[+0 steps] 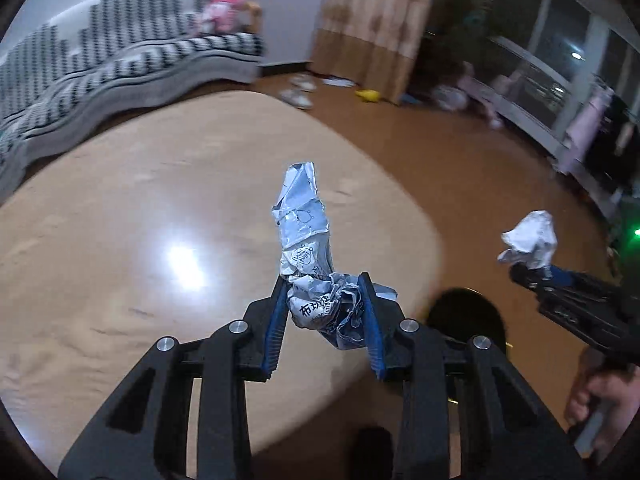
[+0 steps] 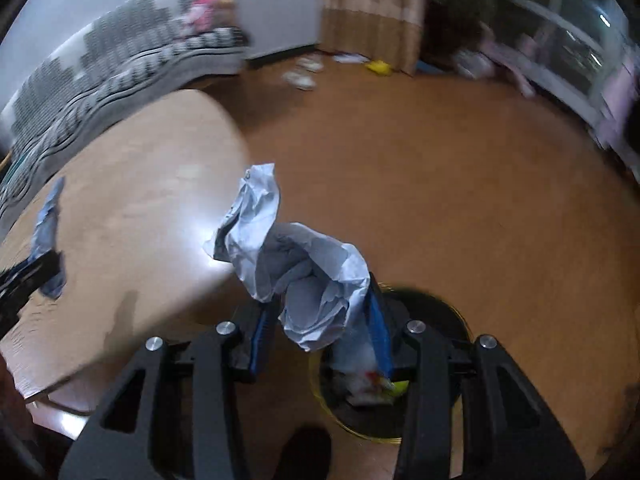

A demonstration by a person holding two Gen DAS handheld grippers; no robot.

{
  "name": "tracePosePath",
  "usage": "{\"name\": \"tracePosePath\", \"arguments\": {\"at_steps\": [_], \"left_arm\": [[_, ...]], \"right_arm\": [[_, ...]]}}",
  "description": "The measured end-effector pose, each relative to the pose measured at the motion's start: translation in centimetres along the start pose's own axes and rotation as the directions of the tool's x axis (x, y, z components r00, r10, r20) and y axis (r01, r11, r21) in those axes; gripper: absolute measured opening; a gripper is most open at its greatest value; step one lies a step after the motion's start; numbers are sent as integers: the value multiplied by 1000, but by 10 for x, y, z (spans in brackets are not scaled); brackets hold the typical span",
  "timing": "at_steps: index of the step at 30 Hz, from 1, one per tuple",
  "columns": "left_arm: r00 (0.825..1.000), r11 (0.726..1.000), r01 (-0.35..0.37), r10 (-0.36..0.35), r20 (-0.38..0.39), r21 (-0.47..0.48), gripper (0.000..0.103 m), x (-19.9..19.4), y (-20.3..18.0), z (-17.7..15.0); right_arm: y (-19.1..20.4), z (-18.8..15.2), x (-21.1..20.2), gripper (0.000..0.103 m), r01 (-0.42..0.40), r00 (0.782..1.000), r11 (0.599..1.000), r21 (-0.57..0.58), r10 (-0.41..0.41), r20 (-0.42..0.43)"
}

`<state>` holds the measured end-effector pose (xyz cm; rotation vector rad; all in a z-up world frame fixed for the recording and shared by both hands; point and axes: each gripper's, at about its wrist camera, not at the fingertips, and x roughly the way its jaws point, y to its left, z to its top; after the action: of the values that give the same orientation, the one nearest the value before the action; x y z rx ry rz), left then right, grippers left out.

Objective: Collect trash
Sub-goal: 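Carry both items over the bin and open both tools to drop them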

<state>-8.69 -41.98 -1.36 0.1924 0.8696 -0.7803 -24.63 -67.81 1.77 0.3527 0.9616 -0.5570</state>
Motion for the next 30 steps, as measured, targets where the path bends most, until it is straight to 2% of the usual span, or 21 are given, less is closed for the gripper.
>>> {"name": "tracePosePath", "arguments": {"at_steps": [3, 8, 13, 21, 22, 25, 30], "left_arm": [[997, 996, 70, -69, -42, 46, 34, 18, -44, -17], [994, 984, 102, -95, -60, 145, 34, 33, -87, -33], [991, 977, 125, -116, -62, 173, 34, 39, -101, -31], [990, 973, 135, -123, -75, 187, 34, 47, -115, -33], [989, 972, 137, -125, -77, 189, 34, 48, -116, -32], [988, 970, 146, -132, -82, 196, 34, 51, -118, -31], [983, 964, 172, -155, -96, 201, 34, 56, -117, -30]], "right_arm": [[-42, -21, 11, 42, 29, 999, 997, 65, -26, -45], [-87, -49, 24, 42, 66, 992, 990, 123, -52, -118], [-100, -50, 25, 44, 59, 988, 985, 161, -34, -151], [-89, -36, 33, 45, 56, 986, 986, 155, -30, -167], [-91, -36, 33, 46, 61, 985, 986, 158, -34, -168], [-95, -32, 35, 69, 68, 985, 982, 179, -37, -171], [-103, -29, 30, 73, 65, 988, 977, 204, -34, -152]]}}
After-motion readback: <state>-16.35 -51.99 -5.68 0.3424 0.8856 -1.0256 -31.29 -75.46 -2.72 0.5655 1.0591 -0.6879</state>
